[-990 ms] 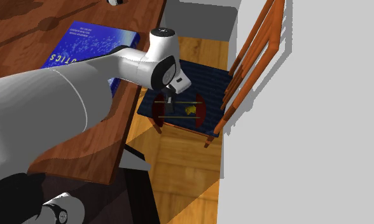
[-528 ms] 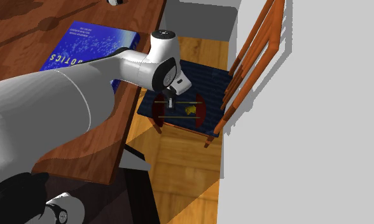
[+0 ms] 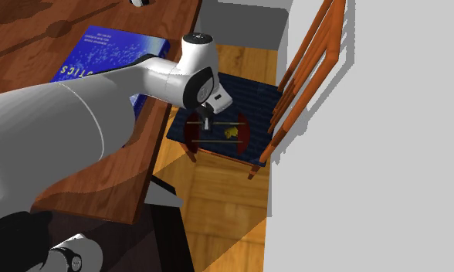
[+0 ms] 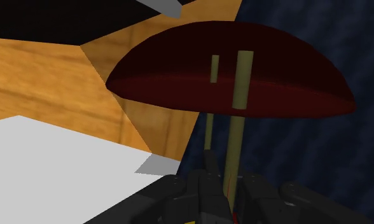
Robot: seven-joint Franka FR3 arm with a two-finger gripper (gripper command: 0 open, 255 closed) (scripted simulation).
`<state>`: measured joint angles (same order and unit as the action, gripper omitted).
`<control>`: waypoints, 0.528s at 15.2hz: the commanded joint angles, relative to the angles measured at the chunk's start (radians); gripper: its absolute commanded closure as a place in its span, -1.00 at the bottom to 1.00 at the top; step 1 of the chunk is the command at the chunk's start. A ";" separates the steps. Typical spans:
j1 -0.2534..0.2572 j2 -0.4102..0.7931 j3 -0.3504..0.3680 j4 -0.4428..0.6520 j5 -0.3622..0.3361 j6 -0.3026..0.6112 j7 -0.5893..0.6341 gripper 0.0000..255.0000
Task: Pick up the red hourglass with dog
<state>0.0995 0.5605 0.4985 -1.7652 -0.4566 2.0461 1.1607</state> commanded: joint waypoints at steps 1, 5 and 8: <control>-0.002 -0.015 0.006 0.007 0.009 -0.018 -0.007 1.00; -0.009 -0.045 0.017 0.017 0.028 -0.055 -0.022 1.00; -0.013 -0.067 0.025 0.028 0.042 -0.083 -0.033 1.00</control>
<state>0.0860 0.5023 0.5193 -1.7423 -0.4195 1.9743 1.1295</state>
